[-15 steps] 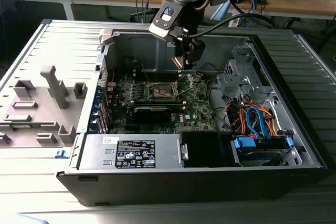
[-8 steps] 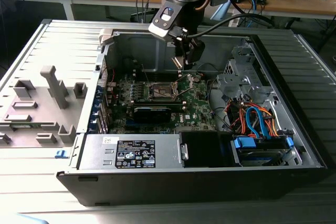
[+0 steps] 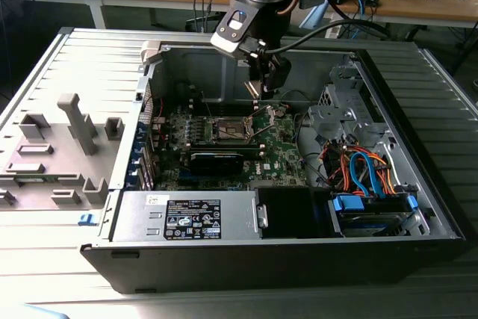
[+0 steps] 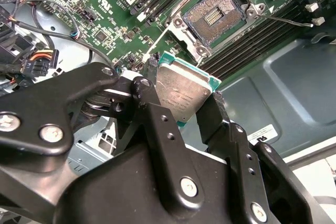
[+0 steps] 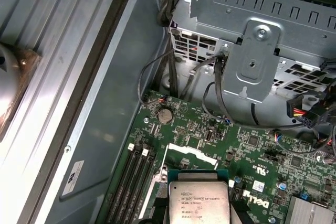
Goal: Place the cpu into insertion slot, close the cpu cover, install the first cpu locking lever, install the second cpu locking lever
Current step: 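Place the cpu into insertion slot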
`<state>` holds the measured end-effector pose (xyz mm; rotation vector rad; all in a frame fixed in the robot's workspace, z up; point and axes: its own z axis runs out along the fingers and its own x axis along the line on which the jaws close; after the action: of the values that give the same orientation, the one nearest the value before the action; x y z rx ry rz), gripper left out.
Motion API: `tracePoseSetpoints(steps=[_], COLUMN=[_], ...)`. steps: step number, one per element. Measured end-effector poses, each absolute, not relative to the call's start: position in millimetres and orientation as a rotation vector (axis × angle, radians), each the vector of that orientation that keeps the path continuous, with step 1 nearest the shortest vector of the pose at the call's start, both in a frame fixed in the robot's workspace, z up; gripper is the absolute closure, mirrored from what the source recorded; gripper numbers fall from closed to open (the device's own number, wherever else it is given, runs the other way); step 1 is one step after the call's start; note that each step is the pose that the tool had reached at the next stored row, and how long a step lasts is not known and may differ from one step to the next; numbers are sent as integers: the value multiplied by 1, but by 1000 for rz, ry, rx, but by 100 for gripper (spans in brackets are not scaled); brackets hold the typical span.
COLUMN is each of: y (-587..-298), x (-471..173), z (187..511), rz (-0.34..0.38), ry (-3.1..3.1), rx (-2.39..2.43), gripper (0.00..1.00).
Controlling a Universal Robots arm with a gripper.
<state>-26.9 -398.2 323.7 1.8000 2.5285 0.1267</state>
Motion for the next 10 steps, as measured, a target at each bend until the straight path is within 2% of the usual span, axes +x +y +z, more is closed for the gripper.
tracePoseSetpoints(steps=[10], y=[-398], x=[-27], z=[323], rz=[126], ry=[2511], rx=[1823], gripper=[45])
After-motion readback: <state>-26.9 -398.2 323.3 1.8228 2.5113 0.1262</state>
